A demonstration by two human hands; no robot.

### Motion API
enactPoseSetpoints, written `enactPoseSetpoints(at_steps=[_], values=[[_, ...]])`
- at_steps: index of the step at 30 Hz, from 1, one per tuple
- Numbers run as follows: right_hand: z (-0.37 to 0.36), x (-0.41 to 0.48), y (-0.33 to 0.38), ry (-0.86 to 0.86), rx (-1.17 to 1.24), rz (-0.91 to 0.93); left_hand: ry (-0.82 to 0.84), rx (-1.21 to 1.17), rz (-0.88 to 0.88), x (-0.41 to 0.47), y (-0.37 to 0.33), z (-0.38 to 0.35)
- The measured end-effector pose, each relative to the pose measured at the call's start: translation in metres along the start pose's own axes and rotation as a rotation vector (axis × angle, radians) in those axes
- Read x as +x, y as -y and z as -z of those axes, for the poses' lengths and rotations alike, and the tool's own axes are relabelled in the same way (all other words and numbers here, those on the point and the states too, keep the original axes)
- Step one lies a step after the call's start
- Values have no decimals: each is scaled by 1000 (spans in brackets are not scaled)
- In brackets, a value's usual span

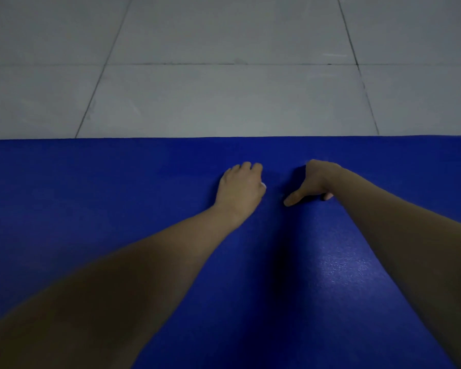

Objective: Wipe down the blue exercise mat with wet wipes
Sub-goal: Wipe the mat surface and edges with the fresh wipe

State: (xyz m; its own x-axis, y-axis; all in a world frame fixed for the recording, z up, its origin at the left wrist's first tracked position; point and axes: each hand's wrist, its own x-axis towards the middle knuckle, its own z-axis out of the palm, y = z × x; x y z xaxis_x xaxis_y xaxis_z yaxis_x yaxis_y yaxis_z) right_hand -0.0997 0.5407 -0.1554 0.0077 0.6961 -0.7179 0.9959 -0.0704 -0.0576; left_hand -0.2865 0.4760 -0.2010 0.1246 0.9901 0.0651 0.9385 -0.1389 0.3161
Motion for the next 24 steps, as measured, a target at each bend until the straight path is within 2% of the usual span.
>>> enactPoseSetpoints(at_steps=[4,9,13,18,24], values=[[-1,0,-1,-4,-5,-7,-9,4,107,-23,58,19],[-3,1,-2,-7,-16,-5,-81,44,366,-49,134,45],[-3,1,-2,-14,-12,0,-136,-5,478,-46,127,39],[-3,1,-2,-13,-16,-2,-76,-104,393,-32,66,23],[-3,-1,-2,-29,-21,-8,57,-116,104,-34,-30,-6]])
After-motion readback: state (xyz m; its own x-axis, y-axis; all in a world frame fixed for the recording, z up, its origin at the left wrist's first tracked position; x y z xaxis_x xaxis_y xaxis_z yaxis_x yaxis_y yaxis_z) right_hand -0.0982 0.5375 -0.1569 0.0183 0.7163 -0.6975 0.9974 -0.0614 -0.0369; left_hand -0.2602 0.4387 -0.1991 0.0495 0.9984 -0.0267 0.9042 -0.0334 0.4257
